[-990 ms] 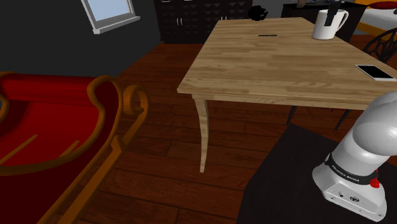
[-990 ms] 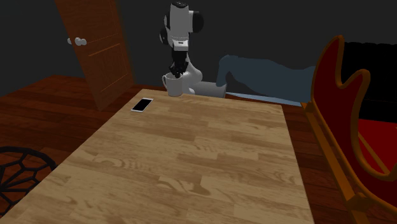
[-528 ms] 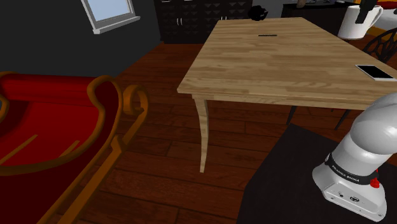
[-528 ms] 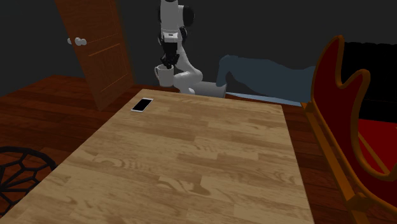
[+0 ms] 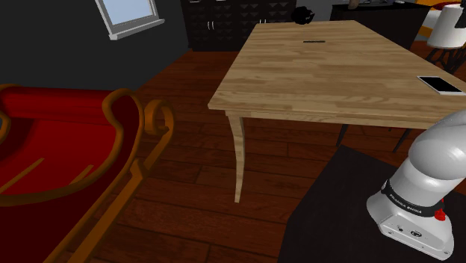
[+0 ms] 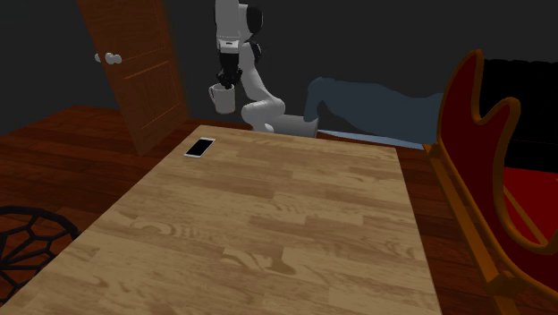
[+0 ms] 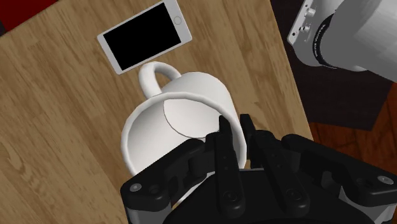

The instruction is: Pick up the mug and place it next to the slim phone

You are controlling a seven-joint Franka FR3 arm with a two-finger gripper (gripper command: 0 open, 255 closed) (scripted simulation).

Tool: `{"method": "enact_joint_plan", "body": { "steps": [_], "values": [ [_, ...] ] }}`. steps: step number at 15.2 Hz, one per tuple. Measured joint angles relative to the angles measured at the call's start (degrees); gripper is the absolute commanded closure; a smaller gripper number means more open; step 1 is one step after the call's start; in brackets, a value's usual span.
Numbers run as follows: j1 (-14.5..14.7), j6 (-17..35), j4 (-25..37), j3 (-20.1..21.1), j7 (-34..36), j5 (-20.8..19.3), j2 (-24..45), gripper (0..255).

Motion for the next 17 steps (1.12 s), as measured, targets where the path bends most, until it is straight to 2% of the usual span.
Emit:
{"method": "enact_joint_plan", "body": {
  "steps": [17],
  "values": [
    [-1.79,9.09,-16.76,-2.78,2.02,-3.0,-7.67,255]
  ]
}}
